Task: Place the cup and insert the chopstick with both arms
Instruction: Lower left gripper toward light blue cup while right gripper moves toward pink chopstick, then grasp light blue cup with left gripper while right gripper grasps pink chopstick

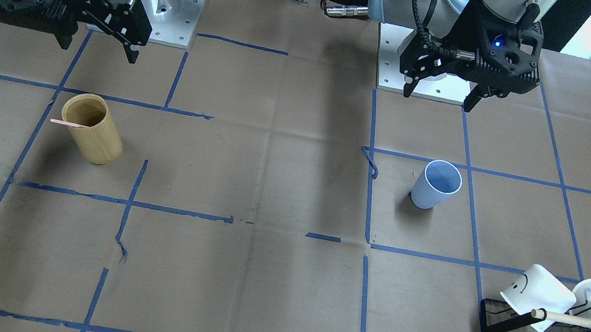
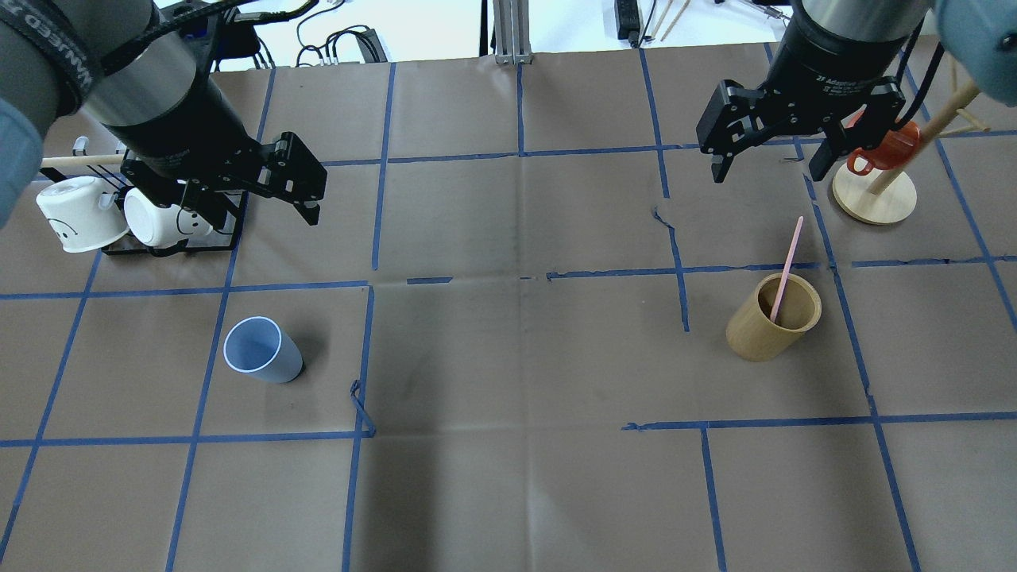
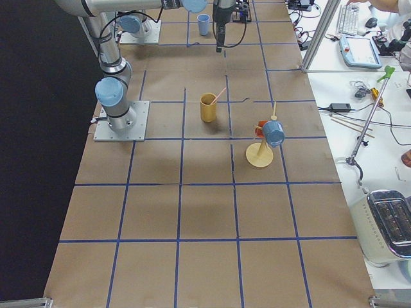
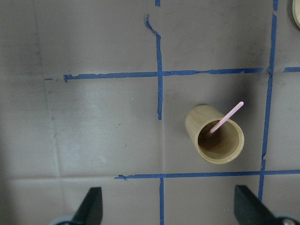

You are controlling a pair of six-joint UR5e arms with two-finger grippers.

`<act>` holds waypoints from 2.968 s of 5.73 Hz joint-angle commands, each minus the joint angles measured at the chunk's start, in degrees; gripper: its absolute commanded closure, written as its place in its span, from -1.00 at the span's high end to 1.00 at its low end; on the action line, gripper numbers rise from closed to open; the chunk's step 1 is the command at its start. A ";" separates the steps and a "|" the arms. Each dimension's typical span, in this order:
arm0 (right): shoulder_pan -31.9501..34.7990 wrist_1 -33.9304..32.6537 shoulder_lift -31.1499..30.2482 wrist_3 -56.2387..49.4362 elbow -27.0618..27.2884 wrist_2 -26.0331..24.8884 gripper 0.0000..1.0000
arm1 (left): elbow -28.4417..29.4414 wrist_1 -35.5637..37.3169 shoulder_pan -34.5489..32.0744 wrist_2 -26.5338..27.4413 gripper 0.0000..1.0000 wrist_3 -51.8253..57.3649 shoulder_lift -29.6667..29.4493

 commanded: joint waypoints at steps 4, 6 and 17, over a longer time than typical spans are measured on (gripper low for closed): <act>-0.18 -0.08 0.08 -0.35 0.27 -0.26 1.00 | -0.46 -0.09 0.15 0.00 0.97 0.09 0.53; -4.63 -0.35 0.17 -8.72 0.36 -0.96 1.00 | -0.73 -0.17 0.15 0.00 0.97 0.09 0.71; -13.72 -36.03 -0.53 -14.41 26.64 1.49 0.53 | -31.32 28.57 11.66 3.43 0.18 7.65 -5.52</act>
